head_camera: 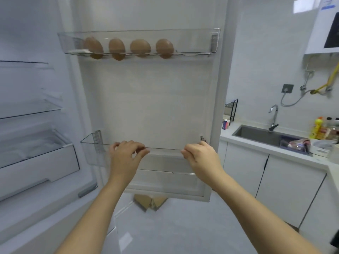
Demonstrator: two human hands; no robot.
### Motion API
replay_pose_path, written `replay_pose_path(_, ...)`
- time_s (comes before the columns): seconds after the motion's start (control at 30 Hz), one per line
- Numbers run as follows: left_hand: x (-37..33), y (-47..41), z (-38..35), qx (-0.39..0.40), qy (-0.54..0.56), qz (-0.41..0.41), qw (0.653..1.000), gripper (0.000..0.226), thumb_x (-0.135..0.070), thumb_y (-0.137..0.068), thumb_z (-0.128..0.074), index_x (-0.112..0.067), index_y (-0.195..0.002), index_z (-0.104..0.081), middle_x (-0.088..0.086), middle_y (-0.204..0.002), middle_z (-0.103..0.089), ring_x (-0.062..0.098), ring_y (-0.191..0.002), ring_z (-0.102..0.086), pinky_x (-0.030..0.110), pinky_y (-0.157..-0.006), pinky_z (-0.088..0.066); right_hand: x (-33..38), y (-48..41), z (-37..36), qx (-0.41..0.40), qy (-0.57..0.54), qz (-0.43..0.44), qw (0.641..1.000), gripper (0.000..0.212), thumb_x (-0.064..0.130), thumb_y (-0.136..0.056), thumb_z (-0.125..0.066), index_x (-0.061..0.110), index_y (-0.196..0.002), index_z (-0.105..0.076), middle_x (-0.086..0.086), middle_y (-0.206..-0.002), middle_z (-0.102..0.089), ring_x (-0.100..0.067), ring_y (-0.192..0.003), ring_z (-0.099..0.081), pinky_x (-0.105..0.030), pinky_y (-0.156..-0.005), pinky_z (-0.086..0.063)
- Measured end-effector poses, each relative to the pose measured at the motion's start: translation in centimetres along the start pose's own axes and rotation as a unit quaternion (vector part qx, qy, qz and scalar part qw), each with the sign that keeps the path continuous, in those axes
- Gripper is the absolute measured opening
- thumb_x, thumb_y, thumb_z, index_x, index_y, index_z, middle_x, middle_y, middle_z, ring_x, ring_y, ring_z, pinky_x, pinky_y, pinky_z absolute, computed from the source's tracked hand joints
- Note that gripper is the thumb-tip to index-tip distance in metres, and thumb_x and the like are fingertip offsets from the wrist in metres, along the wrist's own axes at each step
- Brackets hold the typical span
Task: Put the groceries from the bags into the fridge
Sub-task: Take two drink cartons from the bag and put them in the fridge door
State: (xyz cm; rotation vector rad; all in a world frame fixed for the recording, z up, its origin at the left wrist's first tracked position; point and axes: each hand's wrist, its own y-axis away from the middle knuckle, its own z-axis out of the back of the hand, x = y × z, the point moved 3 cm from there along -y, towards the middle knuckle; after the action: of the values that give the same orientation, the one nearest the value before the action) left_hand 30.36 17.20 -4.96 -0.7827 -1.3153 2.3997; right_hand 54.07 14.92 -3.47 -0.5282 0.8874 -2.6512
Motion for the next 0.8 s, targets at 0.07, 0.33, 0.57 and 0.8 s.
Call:
replay_pose_path(0.07,-0.3,-0.1,-0.7,-0.009,0.002,0.004,1.000,0.031,-0.055,-0.084,-0.053,-0.029,-0.076,-0.067,-0.016,-0.075,-0.063,0.006,-0.071,-0.050,0.028,-0.085,-0.020,-0.9,-0.6,-0.2,-0.004,-0.010,0.005,1.000,0.049,0.049,-0.093,-0.030,0.014,-0.073,-0.058,0.001,-0.068,-0.060,-0.028,-0.073,-0.044,-0.035,-0.065,-0.039)
replay_pose_path(0.33,-0.8,-0.6,-2.4,-0.013,-0.006,0.014,1.000,0.033,-0.055,-0.086,-0.051,-0.027,-0.079,-0.067,-0.016,-0.077,-0.062,0.009,-0.078,-0.054,0.029,-0.088,-0.019,-2.8,-1.5,-1.5,-0.034,-0.050,-0.035,0.998,0.035,0.038,-0.097,-0.046,0.014,-0.079,-0.063,0.009,-0.075,-0.051,-0.023,-0.089,-0.042,-0.036,-0.065,-0.040)
replay_pose_path(0.57,-1.2,-0.5,-2.2,-0.007,-0.007,0.019,1.000,0.030,-0.053,-0.087,-0.057,-0.026,-0.082,-0.067,-0.015,-0.081,-0.062,0.010,-0.083,-0.055,0.028,-0.091,-0.019,-3.0,-1.4,-1.7,-0.037,-0.068,-0.053,0.996,0.026,0.032,-0.099,-0.054,0.015,-0.086,-0.068,0.007,-0.082,-0.055,-0.018,-0.092,-0.037,-0.031,-0.065,-0.033)
replay_pose_path(0.8,-1.2,0.0,-1.8,-0.007,-0.003,0.013,1.000,0.035,-0.054,-0.089,-0.051,-0.025,-0.091,-0.071,-0.011,-0.094,-0.068,0.011,-0.095,-0.059,0.040,-0.113,-0.017,-2.7,-0.4,-2.0,-0.101,-0.074,-0.026,0.992,0.041,0.047,-0.095,-0.039,0.023,-0.100,-0.072,0.004,-0.097,-0.062,-0.022,-0.100,-0.047,-0.039,-0.072,-0.047)
